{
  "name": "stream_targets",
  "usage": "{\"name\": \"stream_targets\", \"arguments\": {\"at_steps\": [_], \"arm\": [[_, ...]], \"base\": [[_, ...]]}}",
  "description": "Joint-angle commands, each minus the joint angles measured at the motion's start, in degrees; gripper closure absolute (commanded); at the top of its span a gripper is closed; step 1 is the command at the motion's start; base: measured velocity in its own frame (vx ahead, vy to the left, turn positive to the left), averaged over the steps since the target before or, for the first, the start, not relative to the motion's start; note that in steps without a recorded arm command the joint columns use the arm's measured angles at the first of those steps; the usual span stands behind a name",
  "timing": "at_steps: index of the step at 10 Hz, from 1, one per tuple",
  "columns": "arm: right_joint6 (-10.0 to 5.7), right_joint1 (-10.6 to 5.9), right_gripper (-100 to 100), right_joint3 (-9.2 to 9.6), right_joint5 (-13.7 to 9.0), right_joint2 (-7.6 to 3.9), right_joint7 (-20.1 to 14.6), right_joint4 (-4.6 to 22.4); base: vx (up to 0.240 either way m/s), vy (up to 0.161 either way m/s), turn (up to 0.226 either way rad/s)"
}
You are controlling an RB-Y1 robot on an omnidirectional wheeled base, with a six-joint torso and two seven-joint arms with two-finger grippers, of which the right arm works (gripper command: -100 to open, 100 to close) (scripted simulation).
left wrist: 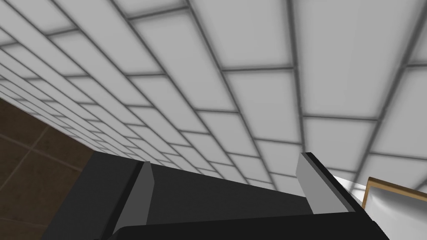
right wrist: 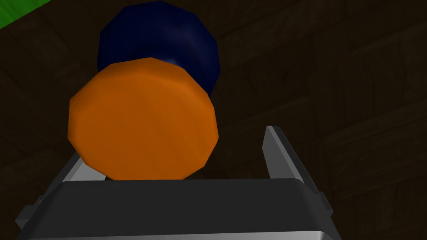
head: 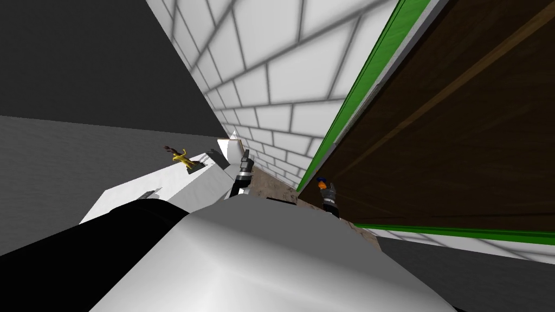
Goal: Pull the door open
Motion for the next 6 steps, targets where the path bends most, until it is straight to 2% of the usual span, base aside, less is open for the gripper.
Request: {"name": "stream_targets", "arguments": {"at_steps": [1,6], "arm": [[0.34,-0.11,-100,0.71,-0.9,0.98,-2.6,-1.1],[1.18,-0.63,-100,1.93,-4.1,2.0,-10.0,-1.9]], "base": [[-0.096,0.038,0.04],[-0.068,-0.001,0.036]]}}
